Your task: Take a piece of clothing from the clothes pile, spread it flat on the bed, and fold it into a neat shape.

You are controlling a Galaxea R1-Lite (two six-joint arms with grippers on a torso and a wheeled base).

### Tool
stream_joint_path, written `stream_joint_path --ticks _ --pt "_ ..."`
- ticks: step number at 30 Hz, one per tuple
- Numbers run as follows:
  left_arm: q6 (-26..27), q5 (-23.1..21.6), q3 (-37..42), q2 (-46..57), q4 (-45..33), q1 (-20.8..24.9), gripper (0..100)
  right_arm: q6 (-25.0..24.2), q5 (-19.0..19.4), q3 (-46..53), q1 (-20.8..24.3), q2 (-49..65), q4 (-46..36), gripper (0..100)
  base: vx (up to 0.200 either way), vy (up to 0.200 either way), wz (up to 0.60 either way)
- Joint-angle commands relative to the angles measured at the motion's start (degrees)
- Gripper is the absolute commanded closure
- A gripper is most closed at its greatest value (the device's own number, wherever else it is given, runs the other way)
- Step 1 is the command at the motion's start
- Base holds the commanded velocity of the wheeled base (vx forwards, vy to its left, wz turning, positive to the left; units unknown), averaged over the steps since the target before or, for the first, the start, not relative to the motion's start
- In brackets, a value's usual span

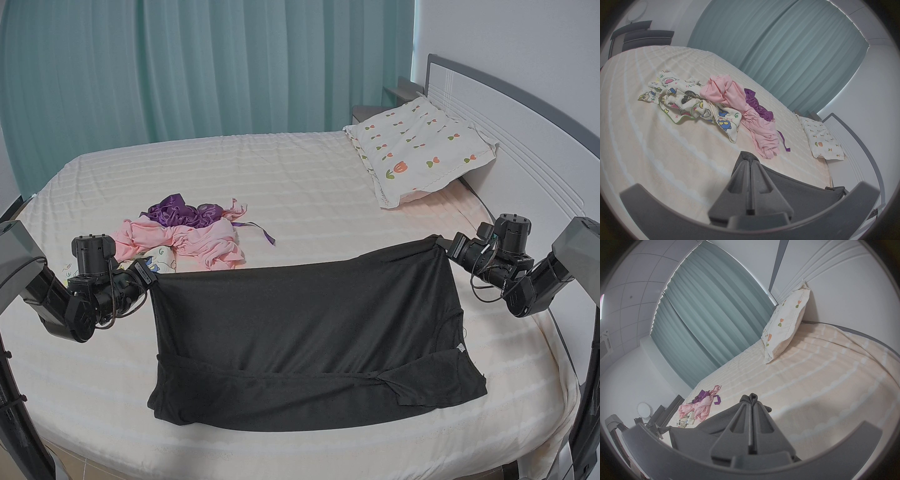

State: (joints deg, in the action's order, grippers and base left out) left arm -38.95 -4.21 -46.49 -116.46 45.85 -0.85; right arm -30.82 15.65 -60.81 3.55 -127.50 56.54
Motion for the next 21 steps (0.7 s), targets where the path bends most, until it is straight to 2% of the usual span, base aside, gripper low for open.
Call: stream_joint_path --ticks 1,15,21 --pt "-0.07 0.07 -0.09 -0.35 0.91 -0.38 100 -0.03 -0.18 -0.89 0.67 -1.52 -0.03 100 0.0 0.0 0.0" --pt "-0.07 -0.01 0.18 -0.26 1.0 -0.99 100 -0.12 -0.97 -0.54 0.5 -0.03 0.06 100 0.0 0.0 0.0" --pt "0.19 -0.36 1.41 0.18 0.82 -0.99 100 -0.03 -0.71 4.56 -0.03 2.96 0.06 100 0.0 0.0 0.0"
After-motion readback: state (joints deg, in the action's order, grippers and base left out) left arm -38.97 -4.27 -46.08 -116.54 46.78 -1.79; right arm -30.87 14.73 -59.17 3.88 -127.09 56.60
